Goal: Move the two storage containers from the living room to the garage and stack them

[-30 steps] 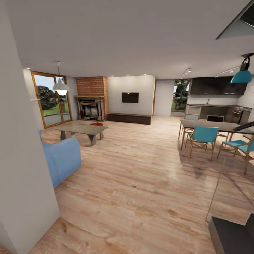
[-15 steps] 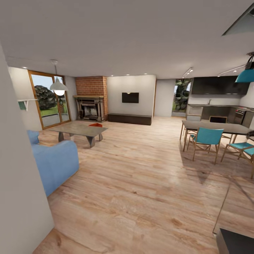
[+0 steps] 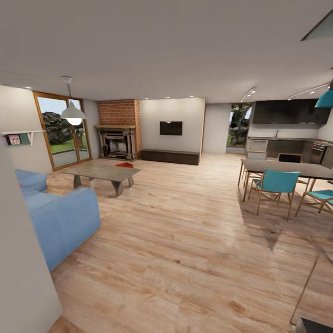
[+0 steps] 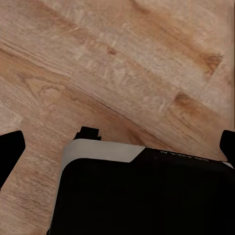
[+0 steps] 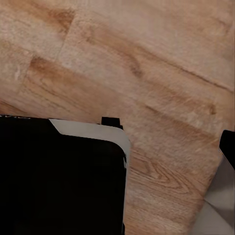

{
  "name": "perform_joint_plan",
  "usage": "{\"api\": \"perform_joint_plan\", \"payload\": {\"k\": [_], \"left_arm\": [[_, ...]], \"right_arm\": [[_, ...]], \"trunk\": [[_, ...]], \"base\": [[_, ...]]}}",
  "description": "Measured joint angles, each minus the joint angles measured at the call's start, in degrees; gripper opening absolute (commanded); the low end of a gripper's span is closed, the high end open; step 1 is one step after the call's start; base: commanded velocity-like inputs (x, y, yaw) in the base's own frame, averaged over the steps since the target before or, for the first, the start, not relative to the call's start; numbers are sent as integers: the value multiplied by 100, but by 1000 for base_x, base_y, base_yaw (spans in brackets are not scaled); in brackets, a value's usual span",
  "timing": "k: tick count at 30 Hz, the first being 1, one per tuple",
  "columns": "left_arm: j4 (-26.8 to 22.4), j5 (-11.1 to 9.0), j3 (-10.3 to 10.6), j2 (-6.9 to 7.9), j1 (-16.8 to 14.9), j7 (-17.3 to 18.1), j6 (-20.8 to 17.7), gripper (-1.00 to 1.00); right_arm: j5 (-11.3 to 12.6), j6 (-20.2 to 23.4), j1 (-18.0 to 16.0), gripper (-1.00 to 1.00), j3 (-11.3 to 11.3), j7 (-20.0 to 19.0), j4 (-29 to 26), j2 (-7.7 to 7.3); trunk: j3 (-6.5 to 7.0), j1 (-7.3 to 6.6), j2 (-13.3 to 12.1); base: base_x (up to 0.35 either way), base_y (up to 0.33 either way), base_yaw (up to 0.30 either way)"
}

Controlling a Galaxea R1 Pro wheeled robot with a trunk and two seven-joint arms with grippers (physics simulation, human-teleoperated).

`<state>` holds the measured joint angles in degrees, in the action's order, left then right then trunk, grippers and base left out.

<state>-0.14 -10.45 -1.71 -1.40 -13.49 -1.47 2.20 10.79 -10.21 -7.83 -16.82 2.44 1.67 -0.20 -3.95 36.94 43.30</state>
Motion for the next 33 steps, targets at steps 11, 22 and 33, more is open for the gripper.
{"api": "perform_joint_plan", "payload": {"k": [11,22,33], "left_arm": [[0,9,8,0,0,0,-1,100],[0,1,8,10,0,0,48,100],[0,0,8,12,0,0,58,100]], "right_arm": [[0,0,0,100,0,0,0,0],[0,0,0,100,0,0,0,0],[27,-9,0,100,16,-4,0,21]], "trunk": [[0,0,0],[0,0,0],[0,0,0]], "base": [[322,0,0],[322,0,0],[322,0,0]]}}
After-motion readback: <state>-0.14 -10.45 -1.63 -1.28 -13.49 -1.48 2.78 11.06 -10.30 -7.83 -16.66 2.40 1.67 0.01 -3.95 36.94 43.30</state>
